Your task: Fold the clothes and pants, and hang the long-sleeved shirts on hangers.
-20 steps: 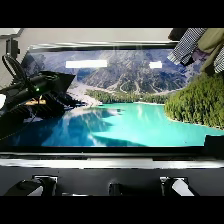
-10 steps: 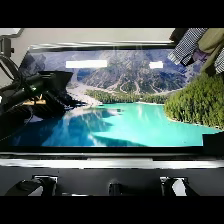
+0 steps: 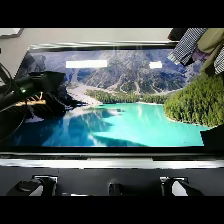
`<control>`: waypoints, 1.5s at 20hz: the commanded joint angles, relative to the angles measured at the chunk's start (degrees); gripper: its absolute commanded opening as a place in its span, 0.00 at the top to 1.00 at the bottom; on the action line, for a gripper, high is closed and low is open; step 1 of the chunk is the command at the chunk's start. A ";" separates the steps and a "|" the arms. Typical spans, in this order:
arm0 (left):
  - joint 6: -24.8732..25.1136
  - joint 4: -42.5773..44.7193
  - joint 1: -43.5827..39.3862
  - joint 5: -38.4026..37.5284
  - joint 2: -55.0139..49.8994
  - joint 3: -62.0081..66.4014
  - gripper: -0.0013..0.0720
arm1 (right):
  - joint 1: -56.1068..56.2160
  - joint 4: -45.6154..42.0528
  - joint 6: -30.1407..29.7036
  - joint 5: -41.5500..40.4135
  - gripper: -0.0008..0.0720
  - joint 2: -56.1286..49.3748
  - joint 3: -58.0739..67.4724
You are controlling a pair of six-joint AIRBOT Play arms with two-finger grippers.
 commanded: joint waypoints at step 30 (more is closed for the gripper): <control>-6.97 35.60 1.99 -23.45 2.43 -3.91 0.95 | 29.79 -9.16 -10.10 33.70 0.94 0.00 -31.69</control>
